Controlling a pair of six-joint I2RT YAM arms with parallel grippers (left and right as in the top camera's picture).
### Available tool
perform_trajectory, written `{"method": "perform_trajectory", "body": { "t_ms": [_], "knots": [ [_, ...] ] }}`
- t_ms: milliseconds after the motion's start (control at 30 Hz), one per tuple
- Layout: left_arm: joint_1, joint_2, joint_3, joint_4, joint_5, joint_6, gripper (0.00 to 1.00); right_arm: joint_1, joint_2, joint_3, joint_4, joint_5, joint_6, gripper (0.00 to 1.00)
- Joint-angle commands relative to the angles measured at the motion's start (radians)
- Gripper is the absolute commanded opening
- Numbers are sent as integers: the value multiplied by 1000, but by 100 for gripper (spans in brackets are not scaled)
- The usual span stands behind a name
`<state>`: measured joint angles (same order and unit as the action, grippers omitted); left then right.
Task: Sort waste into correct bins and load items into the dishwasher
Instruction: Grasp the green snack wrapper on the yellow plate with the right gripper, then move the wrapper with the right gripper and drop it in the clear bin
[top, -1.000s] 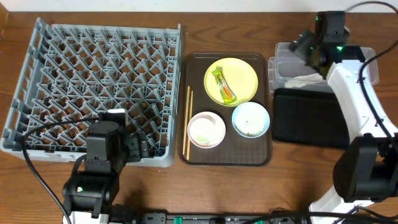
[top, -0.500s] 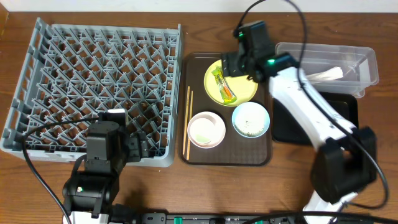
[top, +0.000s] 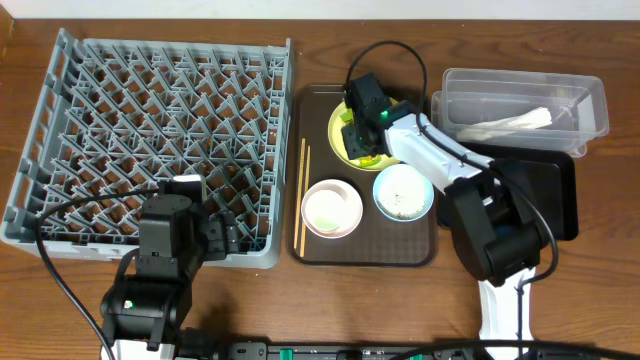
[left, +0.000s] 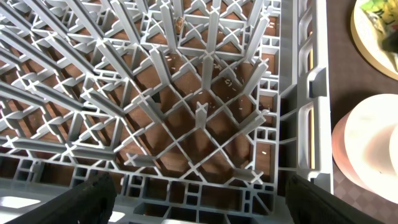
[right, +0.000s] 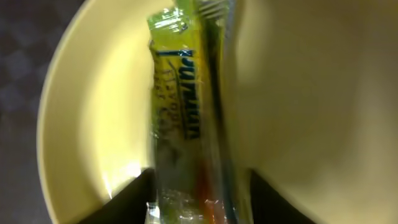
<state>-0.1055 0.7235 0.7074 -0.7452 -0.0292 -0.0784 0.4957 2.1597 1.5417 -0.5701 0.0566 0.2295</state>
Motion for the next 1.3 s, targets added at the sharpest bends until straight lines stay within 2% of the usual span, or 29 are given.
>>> {"method": "perform_trajectory", "body": {
  "t_ms": [0,100,133,267,400,500,733,833,1000,1067,1133,1200,1233,1267],
  "knots": [
    [6,-6,25,-3,-5,-5,90,6,4,0,2,26,21,27],
    [6,-6,25,-3,-5,-5,90,0,-14,3,-2,25,21,6],
    [6,-6,25,-3,-5,-5,90,-5,-30,4,-2,25,21,2],
    [6,-6,25,-3,-5,-5,90,-40,-121,10,3,26,32,1],
    [6,-6,25,-3,-5,-5,90,-103,-240,11,5,94,117,1],
    [6,-6,25,-3,-5,-5,90,-166,-317,10,-39,183,253,1],
    [6,-6,25,-3,-5,-5,90,-329,-365,8,-255,345,730,1],
    [6,-6,25,-3,-5,-5,90,-381,-348,6,-291,347,834,1],
    [6,-6,25,-3,-5,-5,90,-430,-316,6,-282,346,903,2],
    [6,-6,25,-3,-5,-5,90,-441,-314,6,-272,342,903,11],
    [6,-6,25,-3,-5,-5,90,-447,-314,6,-264,342,900,32],
    [6,-6,25,-3,-5,-5,90,-449,-314,6,-240,332,895,83],
    [6,-6,25,-3,-4,-5,90,-449,-314,6,-231,328,875,97],
    [6,-6,25,-3,-5,-5,90,-449,-314,6,-220,328,840,99]
  ]
}}
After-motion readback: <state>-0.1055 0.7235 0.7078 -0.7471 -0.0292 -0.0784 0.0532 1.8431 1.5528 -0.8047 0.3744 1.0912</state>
